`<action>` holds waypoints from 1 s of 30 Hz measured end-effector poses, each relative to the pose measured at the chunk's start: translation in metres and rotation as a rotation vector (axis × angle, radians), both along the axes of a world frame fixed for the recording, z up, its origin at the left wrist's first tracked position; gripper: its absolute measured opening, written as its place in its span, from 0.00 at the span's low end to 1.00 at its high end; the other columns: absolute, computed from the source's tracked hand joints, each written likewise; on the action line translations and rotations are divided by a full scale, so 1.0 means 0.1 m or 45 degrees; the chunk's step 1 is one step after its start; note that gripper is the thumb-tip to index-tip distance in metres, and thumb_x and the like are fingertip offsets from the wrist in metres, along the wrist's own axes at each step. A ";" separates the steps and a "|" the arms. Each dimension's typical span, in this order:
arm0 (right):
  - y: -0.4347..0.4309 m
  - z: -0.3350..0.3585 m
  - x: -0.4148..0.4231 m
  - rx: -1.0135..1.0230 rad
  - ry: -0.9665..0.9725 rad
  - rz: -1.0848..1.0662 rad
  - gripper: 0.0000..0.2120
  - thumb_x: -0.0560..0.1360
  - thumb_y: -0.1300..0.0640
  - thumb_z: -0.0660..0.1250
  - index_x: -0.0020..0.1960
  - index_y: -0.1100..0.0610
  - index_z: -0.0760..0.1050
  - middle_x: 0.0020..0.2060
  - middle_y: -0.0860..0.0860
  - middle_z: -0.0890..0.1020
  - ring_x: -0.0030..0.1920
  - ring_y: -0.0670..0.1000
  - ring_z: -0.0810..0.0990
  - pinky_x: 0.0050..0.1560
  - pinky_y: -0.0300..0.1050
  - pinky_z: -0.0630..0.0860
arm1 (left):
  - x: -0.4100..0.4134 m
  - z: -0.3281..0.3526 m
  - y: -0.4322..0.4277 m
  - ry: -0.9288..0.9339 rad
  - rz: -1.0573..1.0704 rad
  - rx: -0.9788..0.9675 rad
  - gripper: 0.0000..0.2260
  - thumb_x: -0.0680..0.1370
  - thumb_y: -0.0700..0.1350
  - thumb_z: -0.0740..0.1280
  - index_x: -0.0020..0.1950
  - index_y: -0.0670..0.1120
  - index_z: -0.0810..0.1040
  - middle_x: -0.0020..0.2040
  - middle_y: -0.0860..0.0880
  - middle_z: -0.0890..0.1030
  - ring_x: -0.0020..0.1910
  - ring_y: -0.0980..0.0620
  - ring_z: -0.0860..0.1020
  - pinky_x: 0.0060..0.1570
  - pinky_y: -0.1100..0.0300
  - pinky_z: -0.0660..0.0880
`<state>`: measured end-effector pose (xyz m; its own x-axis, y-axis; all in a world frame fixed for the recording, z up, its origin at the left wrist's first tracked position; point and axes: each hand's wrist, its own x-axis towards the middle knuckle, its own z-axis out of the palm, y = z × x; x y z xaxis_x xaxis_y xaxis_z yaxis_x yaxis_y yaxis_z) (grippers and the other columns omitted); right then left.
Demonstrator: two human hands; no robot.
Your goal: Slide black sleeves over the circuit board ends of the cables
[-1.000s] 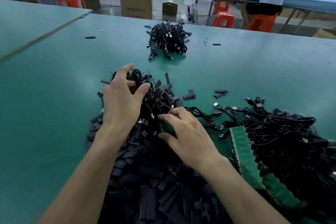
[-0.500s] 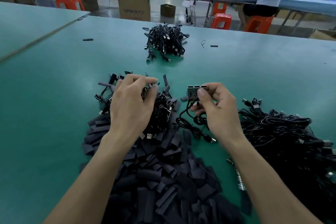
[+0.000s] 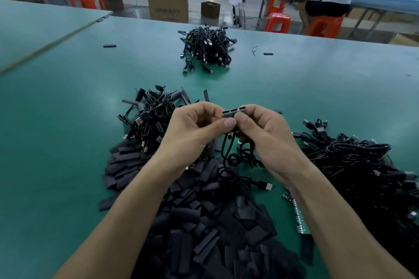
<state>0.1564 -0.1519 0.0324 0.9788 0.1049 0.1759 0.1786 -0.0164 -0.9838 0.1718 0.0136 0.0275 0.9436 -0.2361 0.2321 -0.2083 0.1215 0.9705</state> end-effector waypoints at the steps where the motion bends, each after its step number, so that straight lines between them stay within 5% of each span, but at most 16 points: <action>1: 0.00 0.01 0.00 0.028 0.016 0.031 0.09 0.73 0.50 0.67 0.47 0.56 0.79 0.43 0.53 0.82 0.46 0.52 0.77 0.55 0.56 0.76 | 0.00 0.01 0.00 0.029 -0.024 -0.032 0.06 0.67 0.48 0.78 0.38 0.50 0.82 0.32 0.53 0.78 0.30 0.60 0.73 0.32 0.70 0.71; 3: 0.00 0.04 -0.01 0.146 0.064 0.115 0.09 0.73 0.52 0.67 0.47 0.57 0.80 0.44 0.56 0.83 0.47 0.54 0.79 0.58 0.56 0.77 | 0.00 0.02 0.03 0.071 -0.075 -0.085 0.08 0.65 0.48 0.80 0.37 0.50 0.83 0.33 0.51 0.78 0.31 0.59 0.74 0.33 0.69 0.72; 9: -0.03 0.13 -0.01 0.345 0.140 0.302 0.07 0.74 0.56 0.67 0.46 0.58 0.81 0.40 0.52 0.84 0.41 0.47 0.80 0.46 0.38 0.79 | -0.03 0.09 0.04 0.069 -0.201 -0.206 0.04 0.68 0.46 0.78 0.38 0.50 0.84 0.34 0.53 0.80 0.32 0.59 0.75 0.35 0.69 0.74; 15: -0.14 0.14 0.09 0.262 -0.086 -0.466 0.03 0.72 0.54 0.71 0.44 0.50 0.78 0.36 0.42 0.81 0.38 0.42 0.77 0.42 0.38 0.75 | 0.00 0.21 0.16 0.061 -0.063 -0.519 0.03 0.72 0.52 0.74 0.39 0.55 0.84 0.45 0.52 0.85 0.45 0.55 0.82 0.46 0.59 0.81; 18: -0.15 0.13 0.11 -0.013 -0.327 -0.674 0.09 0.75 0.57 0.73 0.42 0.44 0.79 0.38 0.40 0.82 0.40 0.43 0.78 0.46 0.40 0.79 | 0.00 0.24 0.15 -0.007 0.017 -0.580 0.04 0.76 0.51 0.68 0.42 0.55 0.80 0.42 0.51 0.84 0.36 0.53 0.81 0.39 0.59 0.80; 22: -0.04 0.04 0.04 -0.409 -0.390 -0.515 0.09 0.73 0.58 0.76 0.44 0.45 0.82 0.43 0.48 0.84 0.41 0.43 0.82 0.41 0.34 0.78 | 0.00 0.26 0.18 -0.157 0.222 -0.361 0.08 0.79 0.49 0.67 0.41 0.60 0.79 0.35 0.53 0.80 0.23 0.59 0.68 0.24 0.67 0.66; 30: 0.01 -0.06 -0.05 -0.859 -0.076 0.171 0.07 0.69 0.58 0.80 0.43 0.51 0.84 0.37 0.45 0.86 0.39 0.40 0.83 0.44 0.33 0.77 | 0.02 0.25 0.22 -0.426 0.445 -0.086 0.05 0.81 0.46 0.66 0.52 0.54 0.82 0.33 0.53 0.77 0.28 0.62 0.70 0.30 0.71 0.65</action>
<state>0.1512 -0.1505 0.0268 0.9404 0.3299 0.0827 0.2753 -0.5958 -0.7545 0.1736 0.0354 0.0523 0.8346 0.1073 0.5403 -0.5472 0.0489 0.8356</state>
